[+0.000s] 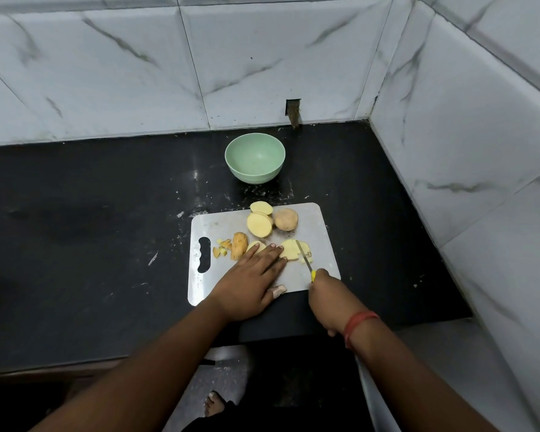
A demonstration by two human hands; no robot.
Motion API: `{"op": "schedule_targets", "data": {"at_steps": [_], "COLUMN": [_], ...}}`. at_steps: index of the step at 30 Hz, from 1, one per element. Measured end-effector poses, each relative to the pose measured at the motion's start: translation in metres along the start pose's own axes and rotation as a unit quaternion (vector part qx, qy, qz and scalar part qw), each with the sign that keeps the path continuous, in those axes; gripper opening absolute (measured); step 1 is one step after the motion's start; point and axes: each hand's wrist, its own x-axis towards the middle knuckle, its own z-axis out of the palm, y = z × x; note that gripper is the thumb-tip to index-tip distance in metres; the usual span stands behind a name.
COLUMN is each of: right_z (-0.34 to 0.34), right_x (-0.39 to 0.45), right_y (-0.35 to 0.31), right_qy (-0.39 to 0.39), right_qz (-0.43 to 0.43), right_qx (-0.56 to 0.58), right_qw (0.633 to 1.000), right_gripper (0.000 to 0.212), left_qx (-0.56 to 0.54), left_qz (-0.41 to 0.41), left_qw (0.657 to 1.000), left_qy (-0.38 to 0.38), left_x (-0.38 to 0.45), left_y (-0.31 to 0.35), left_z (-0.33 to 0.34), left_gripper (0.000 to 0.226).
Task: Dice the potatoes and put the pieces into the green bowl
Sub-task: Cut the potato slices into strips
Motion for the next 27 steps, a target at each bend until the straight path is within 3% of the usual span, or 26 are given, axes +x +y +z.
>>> {"op": "schedule_targets", "data": {"at_steps": [3,6,9,13,27], "right_z": [-0.003,-0.001,0.002,0.003,0.014], "right_x": [0.007,0.016,0.022,0.025,0.014], "right_y": [-0.008,-0.016,-0.020,-0.020,-0.017], "right_qy": [-0.007,-0.015,-0.030,-0.015,-0.050], "right_qz": [-0.008,0.015,0.024,-0.003,0.051], "right_qx": [-0.001,-0.017,-0.054,-0.022,-0.069], "right_qw": [1.000,1.000,0.998,1.000,0.995], "right_gripper": [0.027,0.020,0.032,0.037,0.032], "left_qx": [0.011,0.017,0.017,0.007,0.021], "left_qz": [0.009,0.028,0.035,0.025,0.011], "left_qw": [1.000,0.999,0.999,1.000,1.000], "left_qy": [-0.003,0.005,0.007,-0.006,-0.004], "left_x": [0.002,0.001,0.001,0.004,0.006], "left_y": [-0.001,0.000,0.000,-0.001,0.005], "left_z": [-0.002,-0.001,0.000,0.002,0.007], "left_gripper": [0.061,0.057,0.059,0.061,0.063]}}
